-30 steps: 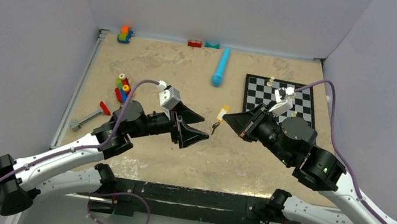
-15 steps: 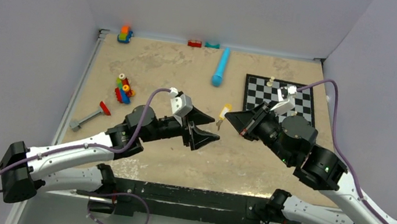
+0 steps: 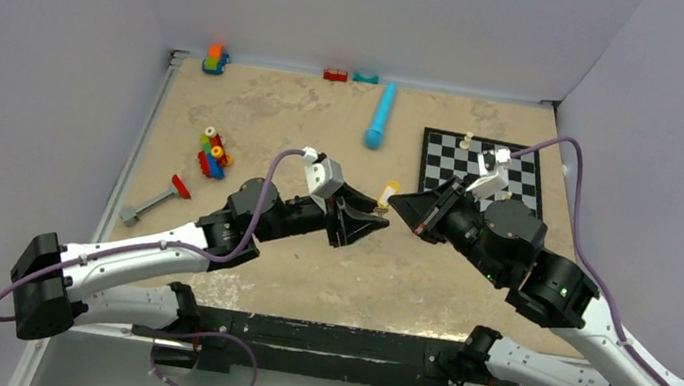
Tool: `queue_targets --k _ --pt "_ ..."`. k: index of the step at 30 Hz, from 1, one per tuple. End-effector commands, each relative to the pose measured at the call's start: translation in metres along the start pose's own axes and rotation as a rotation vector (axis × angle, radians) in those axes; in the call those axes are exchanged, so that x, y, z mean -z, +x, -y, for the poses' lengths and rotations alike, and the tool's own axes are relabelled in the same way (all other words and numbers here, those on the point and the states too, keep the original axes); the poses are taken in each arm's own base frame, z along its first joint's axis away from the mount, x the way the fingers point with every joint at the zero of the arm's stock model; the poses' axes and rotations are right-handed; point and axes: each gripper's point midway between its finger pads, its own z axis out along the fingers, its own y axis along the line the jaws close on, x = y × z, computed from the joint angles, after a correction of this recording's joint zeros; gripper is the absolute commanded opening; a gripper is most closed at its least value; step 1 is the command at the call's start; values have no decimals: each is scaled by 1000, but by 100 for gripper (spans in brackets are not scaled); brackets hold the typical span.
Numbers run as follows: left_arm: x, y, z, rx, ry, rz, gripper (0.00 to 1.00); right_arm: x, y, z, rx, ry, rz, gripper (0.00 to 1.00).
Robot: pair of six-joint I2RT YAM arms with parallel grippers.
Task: Remove the keys from the keyring
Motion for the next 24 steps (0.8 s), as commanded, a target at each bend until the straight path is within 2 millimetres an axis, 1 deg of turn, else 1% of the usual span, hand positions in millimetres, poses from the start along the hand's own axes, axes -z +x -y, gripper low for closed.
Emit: queue_targets --k 1,4,6,11,15,17,24 --pt "-6 -41 11 -47 36 116 36 10 -22 -15 -36 -34 64 0" --pt "-7 -39 14 -43 50 104 23 11 -22 -14 -37 -33 67 0" --pt "-6 -38 15 -37 57 97 20 11 -22 -14 -38 -33 70 0" --pt "-3 -37 18 -21 66 85 19 14 -26 -14 -39 -31 83 0" --pt "-2 -36 22 -11 79 68 25 15 -29 -14 -37 -31 92 0" --pt "-2 -36 21 -8 77 63 25 15 -28 -15 -37 -32 91 0" --pt "-2 -38 23 -10 86 68 1 15 -26 -14 -36 -33 84 0"
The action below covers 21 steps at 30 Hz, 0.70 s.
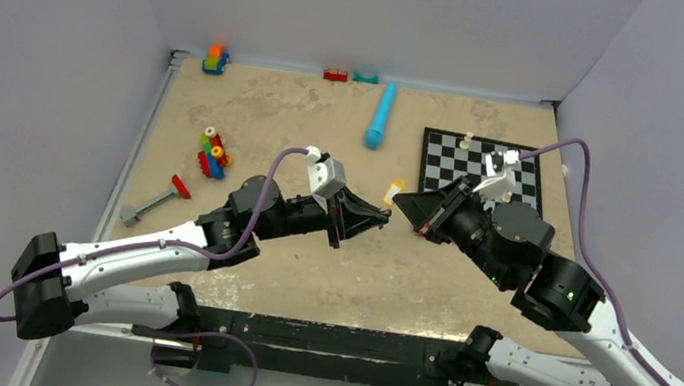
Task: Remove the keys from the keyring
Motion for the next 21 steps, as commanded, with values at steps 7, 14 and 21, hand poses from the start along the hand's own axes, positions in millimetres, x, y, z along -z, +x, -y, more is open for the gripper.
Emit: queue_targets --k 7,14,21 --pt "1 -37 20 5 64 69 0 9 -19 -13 -32 -34 62 0" --pt "9 -45 29 81 68 36 0 20 -21 -14 17 -65 58 39" --pt "21 -64 41 123 96 71 0 36 -25 -15 53 -108 66 55"
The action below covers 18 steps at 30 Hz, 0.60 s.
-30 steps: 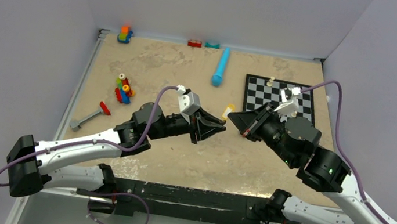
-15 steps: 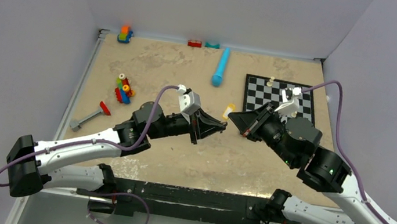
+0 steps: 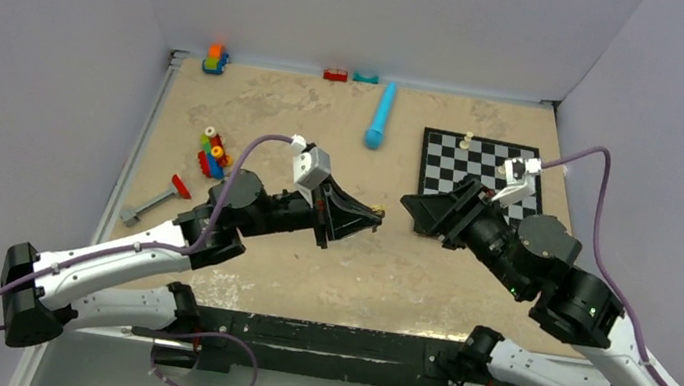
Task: Remove the keys from the keyring
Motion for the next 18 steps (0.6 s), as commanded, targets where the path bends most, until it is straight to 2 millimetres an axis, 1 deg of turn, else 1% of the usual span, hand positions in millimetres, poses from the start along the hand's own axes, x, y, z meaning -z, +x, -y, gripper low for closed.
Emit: queue_targets --k 1,4,6,10,13,15,18 --pt "7 -37 25 57 61 73 0 17 -14 -17 27 -99 38 51" --pt "7 -45 30 176 56 88 0 20 -7 -28 55 -181 9 41" --pt "6 -48 31 273 46 100 0 20 -2 -34 64 -213 -20 38" --pt "7 -56 37 390 74 150 0 21 10 -54 68 -316 -87 37" --pt "10 -66 42 411 95 177 0 21 16 -67 66 -373 -121 38" --pt "10 -70 46 413 111 175 0 21 19 -74 64 -404 -147 38" --pt "9 -70 50 425 131 161 0 17 22 -79 66 -418 -161 37"
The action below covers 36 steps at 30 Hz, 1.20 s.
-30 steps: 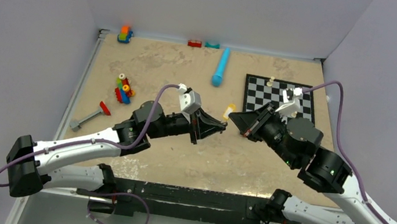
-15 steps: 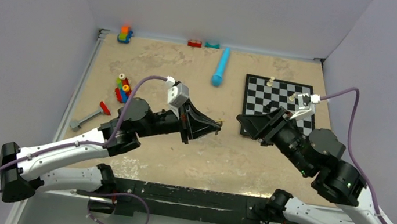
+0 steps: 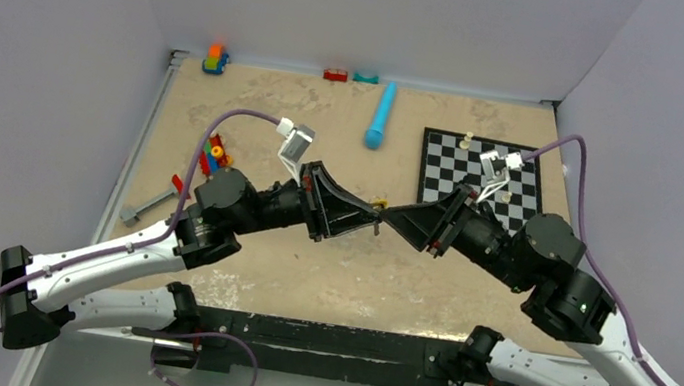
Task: Remove the keys from the keyring
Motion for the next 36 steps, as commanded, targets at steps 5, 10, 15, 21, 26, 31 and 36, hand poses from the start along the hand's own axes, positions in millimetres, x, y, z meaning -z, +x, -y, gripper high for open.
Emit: queue_targets --k 5,10,15,21,26,31,36 --pt "2 -15 34 73 127 37 0 -9 -3 -25 26 -113 -12 36" --pt "2 -10 36 91 144 18 0 -14 -6 -29 36 -118 -11 34" --pt "2 -9 35 99 141 13 0 -14 -10 -33 48 -122 -4 30" --pt "3 -7 38 111 155 3 0 -11 -14 -35 54 -125 11 30" --pt "3 -4 39 119 163 -14 0 -8 -21 -39 71 -125 26 31" --pt "4 1 39 134 162 -38 0 -10 -23 -42 92 -126 18 34" --pt "7 -3 42 133 165 -23 0 -10 -21 -44 84 -140 9 29"
